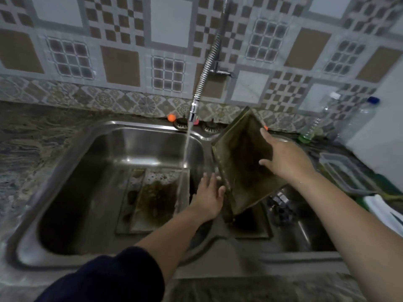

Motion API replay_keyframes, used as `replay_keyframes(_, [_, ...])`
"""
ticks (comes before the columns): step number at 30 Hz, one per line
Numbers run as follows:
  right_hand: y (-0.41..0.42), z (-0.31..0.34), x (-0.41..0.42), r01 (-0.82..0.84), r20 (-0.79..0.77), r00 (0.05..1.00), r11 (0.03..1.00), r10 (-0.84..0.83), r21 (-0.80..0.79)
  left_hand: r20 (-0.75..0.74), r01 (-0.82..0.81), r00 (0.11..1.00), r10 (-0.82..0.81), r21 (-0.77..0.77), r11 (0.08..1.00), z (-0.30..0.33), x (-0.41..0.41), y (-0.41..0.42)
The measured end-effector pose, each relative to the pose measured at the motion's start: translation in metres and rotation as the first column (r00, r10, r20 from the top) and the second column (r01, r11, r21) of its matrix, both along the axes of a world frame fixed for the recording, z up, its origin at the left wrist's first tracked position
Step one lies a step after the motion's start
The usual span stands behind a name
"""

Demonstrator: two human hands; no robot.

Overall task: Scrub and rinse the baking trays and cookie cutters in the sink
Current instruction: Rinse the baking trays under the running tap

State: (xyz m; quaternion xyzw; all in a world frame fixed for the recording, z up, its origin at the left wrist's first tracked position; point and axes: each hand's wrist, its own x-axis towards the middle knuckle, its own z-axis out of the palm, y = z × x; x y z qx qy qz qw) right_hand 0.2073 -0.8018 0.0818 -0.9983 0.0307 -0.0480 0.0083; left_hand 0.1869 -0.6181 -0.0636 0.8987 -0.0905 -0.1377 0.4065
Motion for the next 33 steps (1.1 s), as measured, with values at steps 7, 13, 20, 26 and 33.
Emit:
replay_keyframes(7, [-0.080, -0.083, -0.002, 0.108, -0.120, 0.990, 0.935, -0.071, 0.339, 0.110, -0.089, 0.993, 0.049, 0.401, 0.912, -0.007, 0.002, -0.029])
replay_keyframes(13, [-0.096, -0.160, -0.006, 0.179, -0.227, 0.972, 0.815, -0.060, 0.551, 0.169, -0.152, 0.982, 0.080, 0.475, 0.867, -0.008, 0.002, -0.034])
replay_keyframes(20, [-0.103, -0.199, -0.002, 0.274, -0.413, 0.903, 0.898, -0.117, 0.345, 0.169, -0.170, 0.981, 0.095, 0.516, 0.840, -0.009, 0.002, -0.037])
replay_keyframes(26, [-0.098, -0.216, 0.014, 0.352, -0.492, 0.857, 0.874, -0.157, 0.334, 0.183, -0.194, 0.976, 0.119, 0.480, 0.855, -0.011, 0.002, -0.036])
replay_keyframes(33, [-0.096, -0.217, 0.019, 0.350, -0.565, 0.817, 0.876, -0.113, 0.331, 0.192, -0.189, 0.975, 0.111, 0.457, 0.869, -0.015, 0.005, -0.033])
